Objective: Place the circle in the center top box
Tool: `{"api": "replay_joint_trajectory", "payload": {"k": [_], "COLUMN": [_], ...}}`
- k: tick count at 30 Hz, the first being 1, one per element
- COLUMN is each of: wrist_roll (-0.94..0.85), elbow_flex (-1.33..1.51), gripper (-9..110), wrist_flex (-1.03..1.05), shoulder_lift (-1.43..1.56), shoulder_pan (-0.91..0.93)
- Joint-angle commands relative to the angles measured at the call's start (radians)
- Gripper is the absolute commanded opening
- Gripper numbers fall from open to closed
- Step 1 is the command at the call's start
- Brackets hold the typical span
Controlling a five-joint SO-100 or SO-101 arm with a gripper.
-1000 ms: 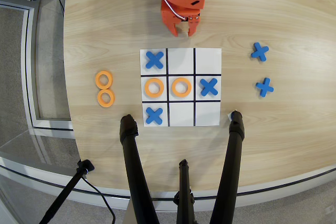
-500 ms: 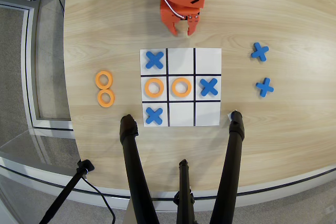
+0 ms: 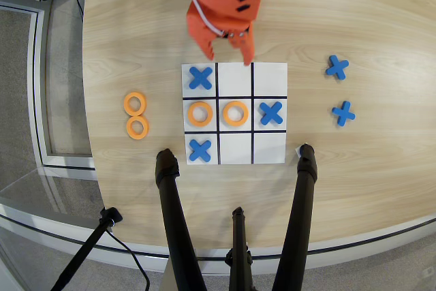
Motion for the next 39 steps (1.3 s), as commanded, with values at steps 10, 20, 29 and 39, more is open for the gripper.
{"api": "replay_joint_trajectory", "payload": {"k": [10,20,29,39], "wrist_roll": [-0.006,-0.025,-0.066,-0.146], "elbow_flex": [-0.328,-0.692,-0.811,-0.896], "gripper": [25,25,25,25], "wrist_flex": [-0.311,-0.328,-0.328,-0.324], "shoulder_lift": [-0.581,-1.005,-1.177,-1.308], "shoulder_pan": [0.232,0.364,0.42,0.442]}}
